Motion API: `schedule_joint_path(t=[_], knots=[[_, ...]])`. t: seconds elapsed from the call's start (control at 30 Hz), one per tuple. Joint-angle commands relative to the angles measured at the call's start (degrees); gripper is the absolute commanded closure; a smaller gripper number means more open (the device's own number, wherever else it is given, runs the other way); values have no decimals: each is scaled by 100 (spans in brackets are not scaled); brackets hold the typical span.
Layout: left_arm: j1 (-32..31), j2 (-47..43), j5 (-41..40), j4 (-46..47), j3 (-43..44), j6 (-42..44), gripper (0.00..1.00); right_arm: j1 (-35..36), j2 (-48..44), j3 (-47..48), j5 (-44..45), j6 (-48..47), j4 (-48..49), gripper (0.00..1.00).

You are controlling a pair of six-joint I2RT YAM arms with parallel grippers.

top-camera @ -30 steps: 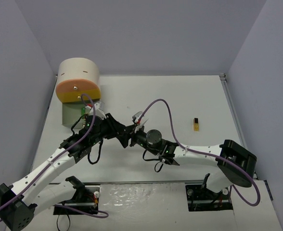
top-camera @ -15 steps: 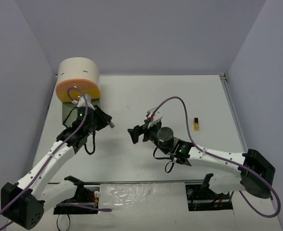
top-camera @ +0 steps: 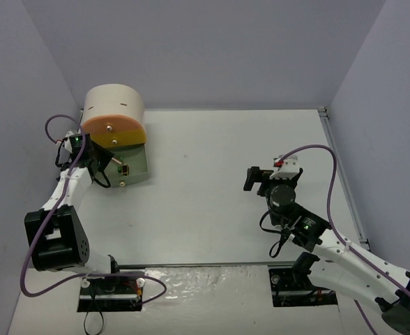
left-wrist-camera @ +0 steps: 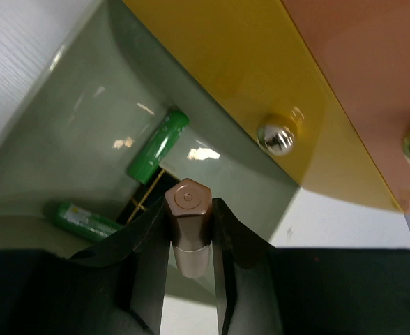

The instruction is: Organize the makeup

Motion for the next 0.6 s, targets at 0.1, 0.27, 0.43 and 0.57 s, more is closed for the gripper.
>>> schedule_joint_path(t=[0.1,0.27,0.43,0.57], knots=[[216,415,127,49,737,-93,63,-445,-108,105,802,226,-595,0],[225,146,-87,-313,692,54,42,-1207,26,134,183,523,-759,0],[257,-302,-81,-679,713,272,27,-2090,382,283,-831,684,-917,0],[260,-882,7,-1066,736,647,17,-2690,685,362,-1415,774,-962,0]])
